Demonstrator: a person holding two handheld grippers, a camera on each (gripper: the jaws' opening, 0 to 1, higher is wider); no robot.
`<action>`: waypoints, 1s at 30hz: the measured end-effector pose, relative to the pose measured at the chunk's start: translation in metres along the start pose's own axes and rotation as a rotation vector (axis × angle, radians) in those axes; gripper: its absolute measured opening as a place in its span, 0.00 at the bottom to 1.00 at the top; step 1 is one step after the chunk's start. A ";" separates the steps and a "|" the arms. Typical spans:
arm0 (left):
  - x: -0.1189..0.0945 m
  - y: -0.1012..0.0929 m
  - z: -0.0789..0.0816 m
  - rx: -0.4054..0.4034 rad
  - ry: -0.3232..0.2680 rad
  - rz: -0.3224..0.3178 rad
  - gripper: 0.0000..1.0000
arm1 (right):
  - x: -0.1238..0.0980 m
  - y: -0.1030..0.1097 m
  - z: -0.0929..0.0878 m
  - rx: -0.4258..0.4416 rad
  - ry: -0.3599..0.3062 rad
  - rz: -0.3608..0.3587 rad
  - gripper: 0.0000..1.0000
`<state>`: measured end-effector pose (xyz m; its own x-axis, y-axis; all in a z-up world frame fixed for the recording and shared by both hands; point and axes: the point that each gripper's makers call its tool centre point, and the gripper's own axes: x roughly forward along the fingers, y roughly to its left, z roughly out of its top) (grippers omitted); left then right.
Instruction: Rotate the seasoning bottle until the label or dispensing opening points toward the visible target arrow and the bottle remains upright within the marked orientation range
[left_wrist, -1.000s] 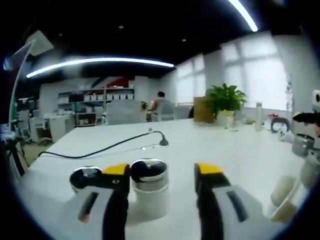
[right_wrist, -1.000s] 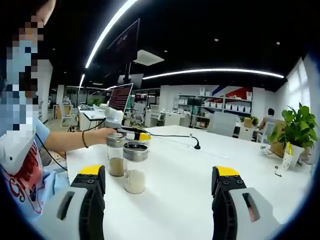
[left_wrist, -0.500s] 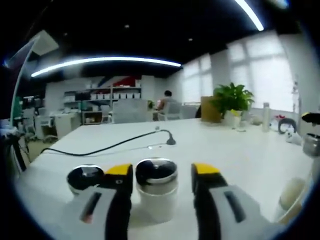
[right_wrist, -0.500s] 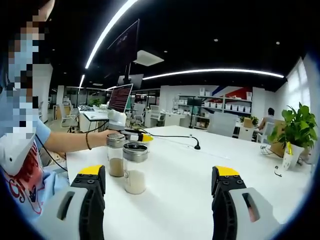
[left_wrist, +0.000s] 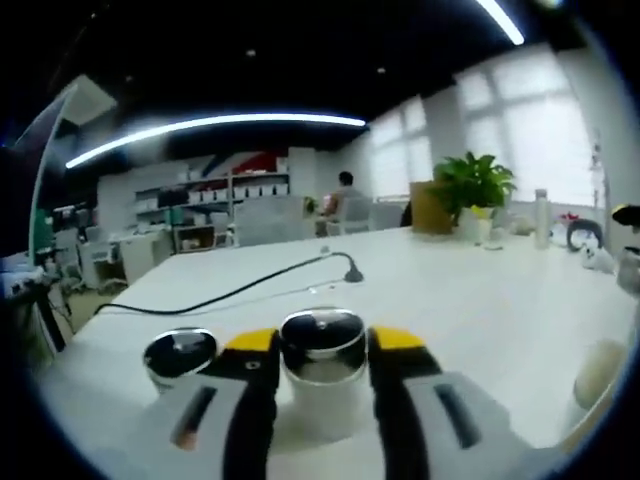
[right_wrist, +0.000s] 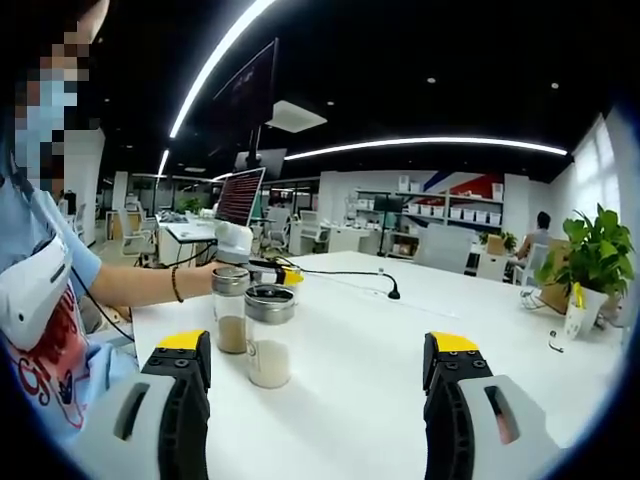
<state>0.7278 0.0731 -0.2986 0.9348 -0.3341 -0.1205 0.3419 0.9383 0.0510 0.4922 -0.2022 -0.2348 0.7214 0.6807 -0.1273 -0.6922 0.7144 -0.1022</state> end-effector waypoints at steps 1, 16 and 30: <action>0.000 0.000 0.000 0.002 0.002 0.000 0.36 | 0.000 0.000 0.000 0.000 0.001 -0.001 0.91; -0.001 -0.001 0.000 0.019 0.013 0.020 0.35 | -0.001 -0.002 0.000 0.000 -0.003 -0.001 0.90; -0.003 -0.001 0.001 0.008 0.004 0.035 0.35 | -0.001 -0.002 0.000 0.000 -0.001 -0.003 0.90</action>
<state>0.7246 0.0729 -0.2975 0.9459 -0.3003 -0.1228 0.3095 0.9488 0.0631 0.4928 -0.2044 -0.2344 0.7235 0.6788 -0.1257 -0.6900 0.7166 -0.1022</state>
